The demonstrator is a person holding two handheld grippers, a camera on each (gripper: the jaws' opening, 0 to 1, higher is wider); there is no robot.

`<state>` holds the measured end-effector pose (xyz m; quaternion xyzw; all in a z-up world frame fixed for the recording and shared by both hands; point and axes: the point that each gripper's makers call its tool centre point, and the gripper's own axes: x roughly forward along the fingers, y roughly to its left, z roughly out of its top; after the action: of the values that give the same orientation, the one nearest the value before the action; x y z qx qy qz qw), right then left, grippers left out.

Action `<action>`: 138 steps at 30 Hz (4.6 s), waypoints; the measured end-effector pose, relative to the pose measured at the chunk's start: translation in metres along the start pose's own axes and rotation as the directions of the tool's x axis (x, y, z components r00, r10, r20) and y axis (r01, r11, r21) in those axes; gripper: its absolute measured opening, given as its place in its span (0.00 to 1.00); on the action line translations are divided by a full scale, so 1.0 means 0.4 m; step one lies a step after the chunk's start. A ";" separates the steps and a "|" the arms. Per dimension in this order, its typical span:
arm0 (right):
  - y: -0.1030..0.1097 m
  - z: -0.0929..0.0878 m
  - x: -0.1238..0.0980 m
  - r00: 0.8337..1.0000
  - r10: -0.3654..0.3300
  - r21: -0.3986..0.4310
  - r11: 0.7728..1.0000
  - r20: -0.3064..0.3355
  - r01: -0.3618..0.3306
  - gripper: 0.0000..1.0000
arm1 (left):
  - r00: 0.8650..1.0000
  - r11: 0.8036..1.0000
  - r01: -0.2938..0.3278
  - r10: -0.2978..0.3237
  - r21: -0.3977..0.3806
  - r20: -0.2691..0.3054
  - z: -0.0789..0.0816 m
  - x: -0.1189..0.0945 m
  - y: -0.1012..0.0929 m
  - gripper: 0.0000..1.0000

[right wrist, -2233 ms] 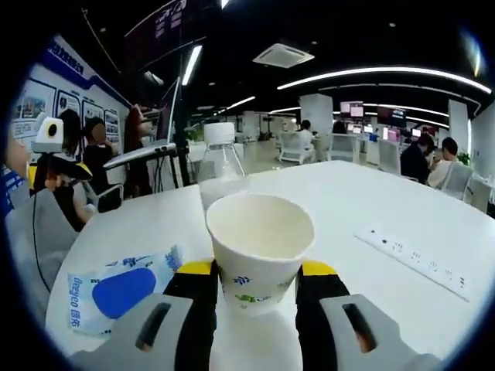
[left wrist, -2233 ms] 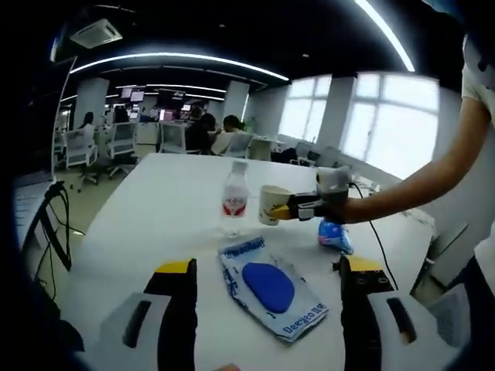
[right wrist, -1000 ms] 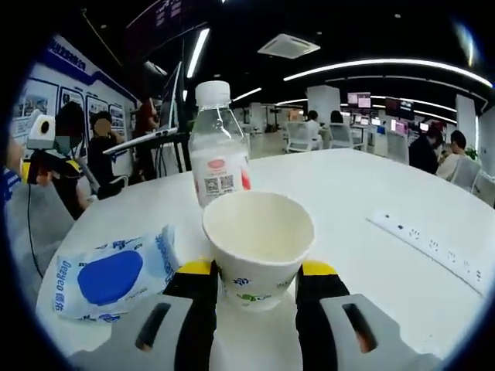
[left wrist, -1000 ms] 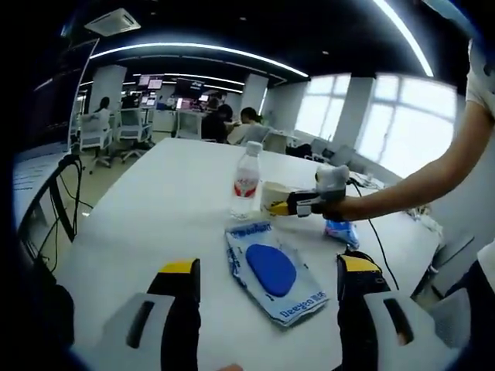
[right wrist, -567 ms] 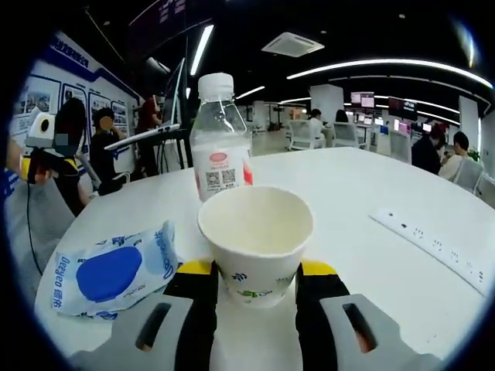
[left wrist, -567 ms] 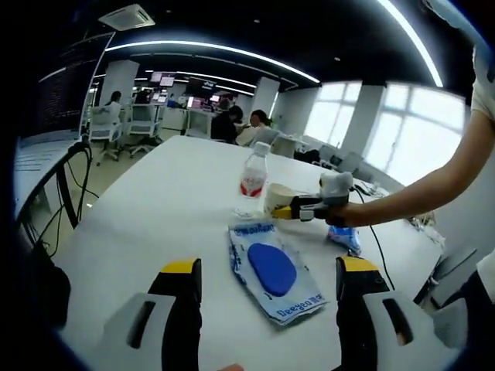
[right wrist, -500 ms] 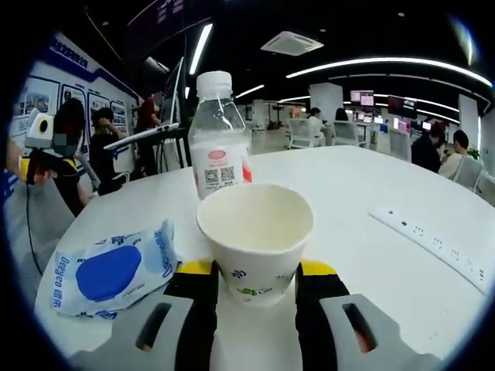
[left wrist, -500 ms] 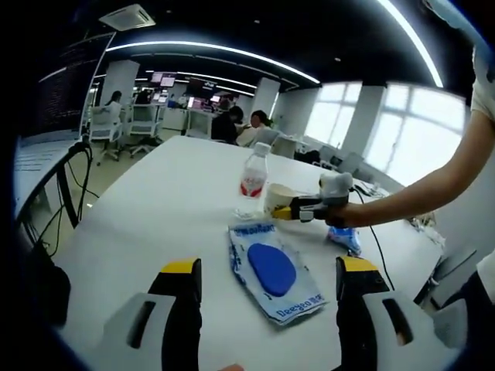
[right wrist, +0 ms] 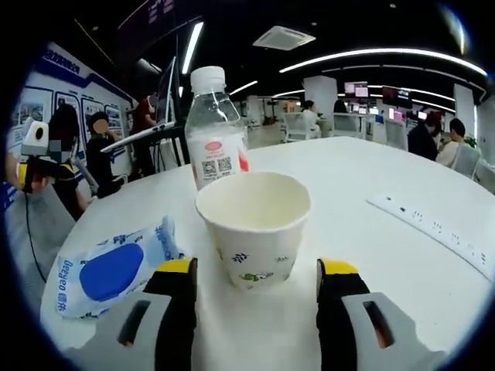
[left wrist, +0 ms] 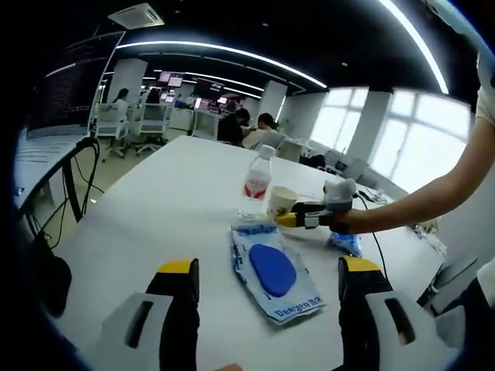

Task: Arrange the tabletop items into an orderly group along one side of the table until the central work area is clear of visible clutter.

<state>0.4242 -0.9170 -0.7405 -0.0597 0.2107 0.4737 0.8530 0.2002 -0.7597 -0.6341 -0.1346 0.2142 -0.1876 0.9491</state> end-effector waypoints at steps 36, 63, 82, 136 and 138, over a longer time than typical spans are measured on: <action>0.088 0.045 -0.318 0.989 -0.139 0.029 0.990 0.046 0.137 0.98 | 0.982 0.982 0.186 -0.184 0.031 -0.037 0.016 -0.016 -0.105 0.92; 0.185 -0.038 -0.454 0.975 -0.222 0.091 0.971 0.019 0.219 0.96 | 0.958 0.955 0.286 -0.283 0.083 -0.042 0.038 -0.055 -0.116 0.89; 0.240 -0.086 -0.527 0.959 -0.283 0.141 0.948 -0.031 0.285 0.93 | 0.950 0.950 0.311 -0.310 0.013 -0.042 0.058 0.005 -0.118 0.83; 0.265 -0.080 -0.543 0.923 -0.384 0.211 0.902 -0.005 0.376 0.87 | 0.903 0.907 0.420 -0.413 0.035 -0.117 0.096 0.027 -0.128 0.81; 0.260 -0.086 -0.551 0.925 -0.379 0.210 0.904 -0.010 0.373 0.87 | 0.902 0.906 0.424 -0.419 0.021 -0.104 0.090 0.035 -0.142 0.83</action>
<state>0.2253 -1.0432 -0.6697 -0.0022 0.2301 0.2766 0.9330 0.2113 -0.8100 -0.5886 -0.1482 0.2217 -0.3992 0.8772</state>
